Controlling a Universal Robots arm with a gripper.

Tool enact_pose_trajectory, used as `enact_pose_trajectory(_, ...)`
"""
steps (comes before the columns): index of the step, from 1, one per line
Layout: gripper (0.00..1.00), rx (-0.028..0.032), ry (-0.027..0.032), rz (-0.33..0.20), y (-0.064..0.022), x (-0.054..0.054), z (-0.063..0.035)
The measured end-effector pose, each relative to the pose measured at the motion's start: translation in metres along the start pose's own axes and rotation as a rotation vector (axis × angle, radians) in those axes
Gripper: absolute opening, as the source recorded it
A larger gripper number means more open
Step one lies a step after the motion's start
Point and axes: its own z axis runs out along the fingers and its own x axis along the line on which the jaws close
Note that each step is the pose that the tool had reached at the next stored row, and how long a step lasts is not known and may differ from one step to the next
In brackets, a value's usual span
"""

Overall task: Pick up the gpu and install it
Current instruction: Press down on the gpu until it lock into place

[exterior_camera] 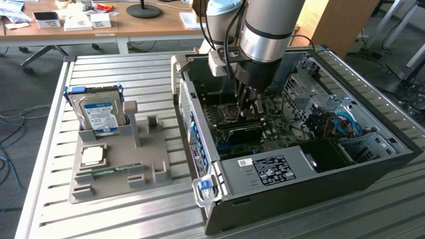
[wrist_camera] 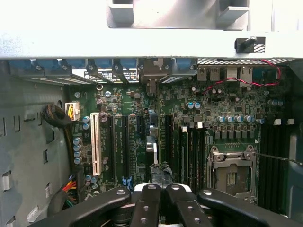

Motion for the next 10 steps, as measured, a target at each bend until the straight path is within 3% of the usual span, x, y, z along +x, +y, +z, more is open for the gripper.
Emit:
enact_pose_trajectory(7,0.11,-0.0016,0.0,0.0,-0.0105,-0.002,0.002)
enact_pose_trajectory(10,0.11,-0.0015,0.0,0.0,-0.0107,-0.003,0.0061)
